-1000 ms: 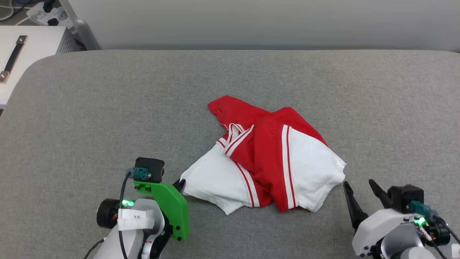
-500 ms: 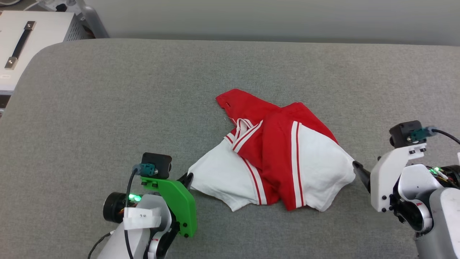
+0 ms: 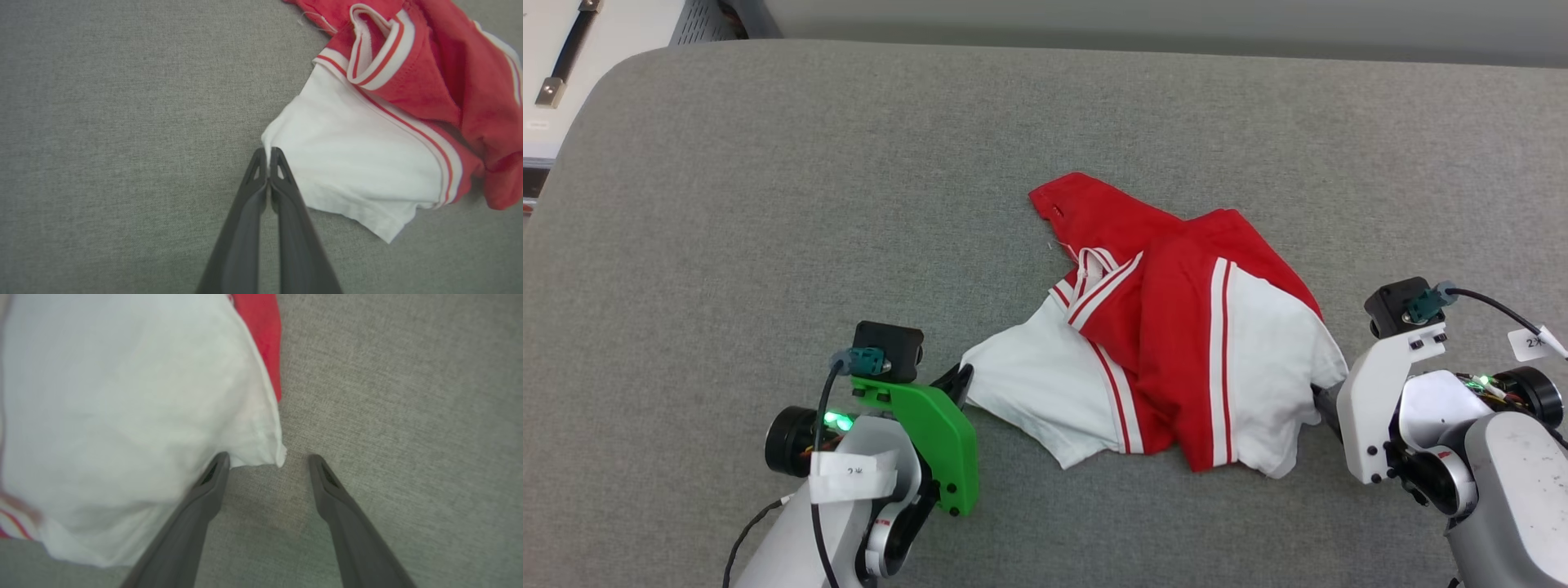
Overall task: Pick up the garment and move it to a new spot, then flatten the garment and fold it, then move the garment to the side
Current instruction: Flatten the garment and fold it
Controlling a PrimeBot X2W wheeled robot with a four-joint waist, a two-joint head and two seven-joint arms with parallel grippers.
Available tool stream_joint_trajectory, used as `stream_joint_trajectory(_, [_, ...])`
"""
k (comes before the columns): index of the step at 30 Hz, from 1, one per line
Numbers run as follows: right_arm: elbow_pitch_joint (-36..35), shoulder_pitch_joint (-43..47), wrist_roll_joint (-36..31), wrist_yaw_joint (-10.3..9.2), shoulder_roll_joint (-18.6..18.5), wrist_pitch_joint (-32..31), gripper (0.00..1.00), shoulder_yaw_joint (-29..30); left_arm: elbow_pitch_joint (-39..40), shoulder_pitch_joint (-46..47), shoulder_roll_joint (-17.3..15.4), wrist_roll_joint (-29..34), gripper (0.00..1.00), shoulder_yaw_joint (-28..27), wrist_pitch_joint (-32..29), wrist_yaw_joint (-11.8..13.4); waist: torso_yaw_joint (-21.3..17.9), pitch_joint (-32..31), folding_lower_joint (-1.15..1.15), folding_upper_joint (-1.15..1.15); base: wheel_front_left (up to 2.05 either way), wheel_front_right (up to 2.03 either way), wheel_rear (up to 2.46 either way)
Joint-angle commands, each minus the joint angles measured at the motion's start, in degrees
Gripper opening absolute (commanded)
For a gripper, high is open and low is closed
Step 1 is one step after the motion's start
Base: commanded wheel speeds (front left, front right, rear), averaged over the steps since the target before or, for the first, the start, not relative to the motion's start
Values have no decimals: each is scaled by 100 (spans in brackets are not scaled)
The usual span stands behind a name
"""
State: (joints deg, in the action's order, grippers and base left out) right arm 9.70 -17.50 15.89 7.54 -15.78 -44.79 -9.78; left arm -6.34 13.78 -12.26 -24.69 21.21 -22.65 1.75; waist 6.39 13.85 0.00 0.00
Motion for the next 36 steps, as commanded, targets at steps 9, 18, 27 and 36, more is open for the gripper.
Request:
stream_joint_trajectory(9, [331,86,78,-5,-108,101,0,-200,-134,96,4,5,0,-14,88,20,9,-59,0,0,0,0,0])
stream_joint_trajectory(18, [129,401,201,-5,-408,270,0,456,-302,-78,-86,-71,0,-112,147,119,-122,-491,0,0,0,0,0])
stream_joint_trajectory(27, [25,982,248,-5,-732,157,0,1373,-331,-363,-212,-201,0,-256,183,217,-170,-778,0,0,0,0,0])
stream_joint_trajectory(36, [139,1259,25,-5,-710,185,0,1945,-249,-536,-337,-315,0,-383,172,292,-124,-650,0,0,0,0,0])
